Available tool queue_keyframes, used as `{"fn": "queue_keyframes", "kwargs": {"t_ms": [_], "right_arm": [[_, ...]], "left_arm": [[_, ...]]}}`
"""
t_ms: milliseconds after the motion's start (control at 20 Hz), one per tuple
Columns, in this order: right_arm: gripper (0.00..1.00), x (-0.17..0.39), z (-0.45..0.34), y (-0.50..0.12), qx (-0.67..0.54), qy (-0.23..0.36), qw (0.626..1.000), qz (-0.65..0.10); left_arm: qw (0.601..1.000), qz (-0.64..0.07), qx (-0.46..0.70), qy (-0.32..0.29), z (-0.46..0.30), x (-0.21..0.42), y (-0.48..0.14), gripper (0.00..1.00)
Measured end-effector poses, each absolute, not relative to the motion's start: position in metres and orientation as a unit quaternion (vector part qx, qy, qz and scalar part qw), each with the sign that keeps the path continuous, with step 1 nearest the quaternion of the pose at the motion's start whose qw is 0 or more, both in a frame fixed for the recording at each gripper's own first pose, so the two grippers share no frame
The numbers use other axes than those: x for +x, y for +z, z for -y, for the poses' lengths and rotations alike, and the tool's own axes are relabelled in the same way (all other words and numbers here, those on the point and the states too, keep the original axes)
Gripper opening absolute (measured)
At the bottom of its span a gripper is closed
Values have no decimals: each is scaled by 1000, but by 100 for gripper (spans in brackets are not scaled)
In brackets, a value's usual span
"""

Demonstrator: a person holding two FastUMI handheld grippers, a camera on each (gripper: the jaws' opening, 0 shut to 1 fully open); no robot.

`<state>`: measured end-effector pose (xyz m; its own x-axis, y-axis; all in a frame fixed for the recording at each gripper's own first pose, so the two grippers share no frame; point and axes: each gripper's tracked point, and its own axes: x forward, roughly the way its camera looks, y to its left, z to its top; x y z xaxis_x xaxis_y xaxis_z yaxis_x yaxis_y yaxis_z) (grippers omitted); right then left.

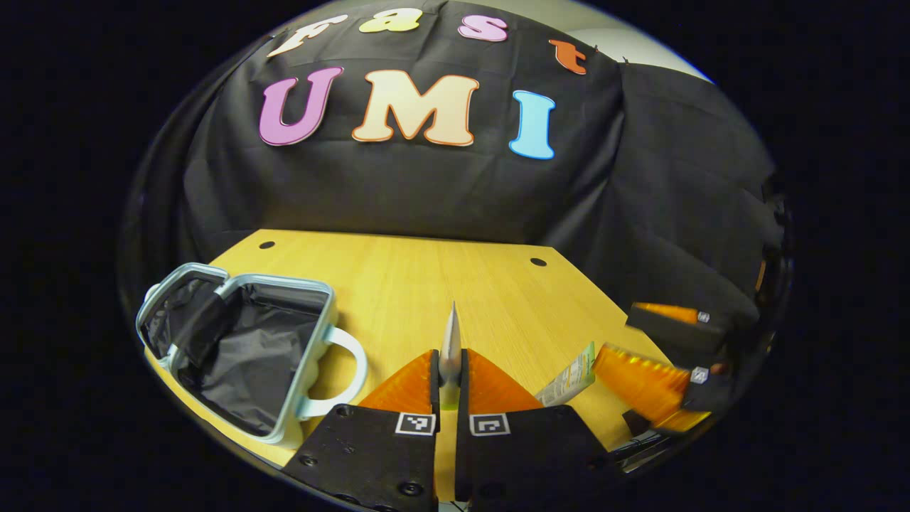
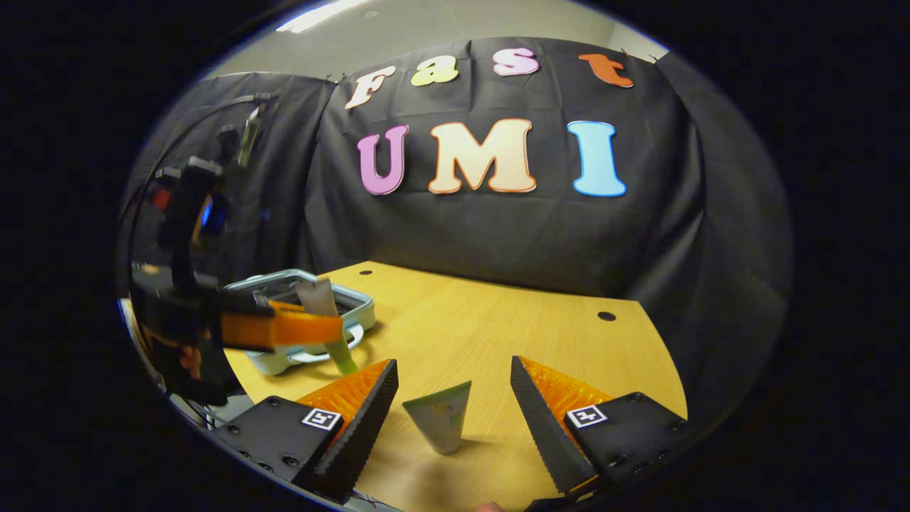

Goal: First open the suitcase, pack the skin care products into it, and then close the suitcase.

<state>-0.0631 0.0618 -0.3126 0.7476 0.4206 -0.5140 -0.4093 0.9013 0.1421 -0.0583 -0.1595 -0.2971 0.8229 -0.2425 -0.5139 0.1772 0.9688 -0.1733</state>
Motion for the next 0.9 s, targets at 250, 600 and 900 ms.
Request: {"fn": "queue_keyframes", "kwargs": {"t_ms": [250, 600, 900], "right_arm": [[99, -76, -69, -367, -8, 233, 919, -317], [57, -88, -77, -413, -18, 243, 894, -377], [33, -74, -98, -394, 6, 247, 889, -386]], "left_arm": [[960, -265, -47, -75, 130, -71, -269, 3], [964, -263, -42, -22, 88, -87, -246, 3], [957, -286, -31, 30, 32, -92, -245, 3]]}}
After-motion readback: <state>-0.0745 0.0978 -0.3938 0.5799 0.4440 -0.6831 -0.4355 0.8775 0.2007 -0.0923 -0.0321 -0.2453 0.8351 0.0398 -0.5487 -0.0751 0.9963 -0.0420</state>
